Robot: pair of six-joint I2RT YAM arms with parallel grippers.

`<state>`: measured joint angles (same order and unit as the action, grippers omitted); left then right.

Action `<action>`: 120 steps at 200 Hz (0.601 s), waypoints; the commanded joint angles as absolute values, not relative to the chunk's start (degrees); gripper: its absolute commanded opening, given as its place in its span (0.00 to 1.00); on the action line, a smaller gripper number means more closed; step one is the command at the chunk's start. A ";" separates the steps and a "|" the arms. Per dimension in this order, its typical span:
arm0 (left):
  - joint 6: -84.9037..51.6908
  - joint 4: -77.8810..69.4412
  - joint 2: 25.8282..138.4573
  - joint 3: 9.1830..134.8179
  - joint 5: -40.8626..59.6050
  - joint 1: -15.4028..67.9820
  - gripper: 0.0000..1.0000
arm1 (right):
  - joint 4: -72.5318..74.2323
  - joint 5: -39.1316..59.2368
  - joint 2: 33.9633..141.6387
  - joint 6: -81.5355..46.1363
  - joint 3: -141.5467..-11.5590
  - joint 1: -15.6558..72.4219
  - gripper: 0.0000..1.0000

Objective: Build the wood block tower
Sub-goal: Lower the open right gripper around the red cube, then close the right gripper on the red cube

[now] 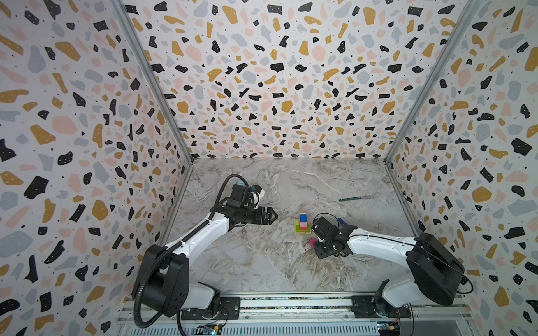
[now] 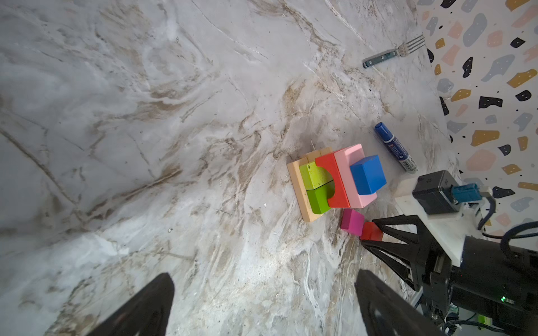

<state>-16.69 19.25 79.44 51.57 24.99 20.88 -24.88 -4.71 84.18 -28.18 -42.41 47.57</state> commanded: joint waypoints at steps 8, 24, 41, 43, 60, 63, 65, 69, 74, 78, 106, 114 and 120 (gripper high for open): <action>-16.44 18.54 79.77 51.66 25.18 20.61 0.98 | -26.83 -5.25 81.96 -28.51 -43.01 47.37 0.42; -16.44 18.54 79.87 51.67 25.27 20.62 0.98 | -27.63 -5.44 81.83 -28.60 -43.40 47.37 0.42; -16.44 18.58 79.82 51.77 25.29 20.64 0.98 | -28.07 -5.67 81.48 -28.59 -43.66 47.37 0.42; -16.44 18.55 79.85 51.77 25.24 20.65 0.98 | -28.07 -5.64 81.43 -28.57 -43.61 47.37 0.42; -16.44 18.50 79.85 51.74 25.23 20.61 0.98 | -28.21 -5.65 81.35 -28.56 -43.55 47.37 0.42; -16.49 18.52 79.81 51.76 25.23 20.58 0.98 | -28.17 -5.67 81.45 -28.56 -43.52 47.36 0.42; -16.45 18.52 79.81 51.77 25.22 20.57 0.98 | -28.20 -5.64 81.47 -28.61 -43.51 47.37 0.42; -16.52 18.54 79.85 51.77 25.24 20.59 0.98 | -28.20 -5.65 81.54 -28.57 -43.51 47.37 0.42; -16.49 18.52 79.86 51.76 25.23 20.57 0.98 | -28.06 -5.63 81.56 -28.59 -43.38 47.37 0.42; -16.44 18.54 79.82 51.77 25.27 20.58 0.98 | -28.04 -5.67 81.62 -28.61 -43.33 47.37 0.42; -16.52 18.50 79.80 51.68 25.27 20.61 0.98 | -27.93 -5.67 81.69 -28.57 -43.21 47.36 0.41; -16.57 18.52 79.80 51.68 25.23 20.62 0.98 | -27.95 -5.64 81.62 -28.56 -43.29 47.37 0.41; -16.52 18.54 79.79 51.68 25.22 20.57 0.98 | -28.00 -5.67 81.57 -28.56 -43.33 47.37 0.41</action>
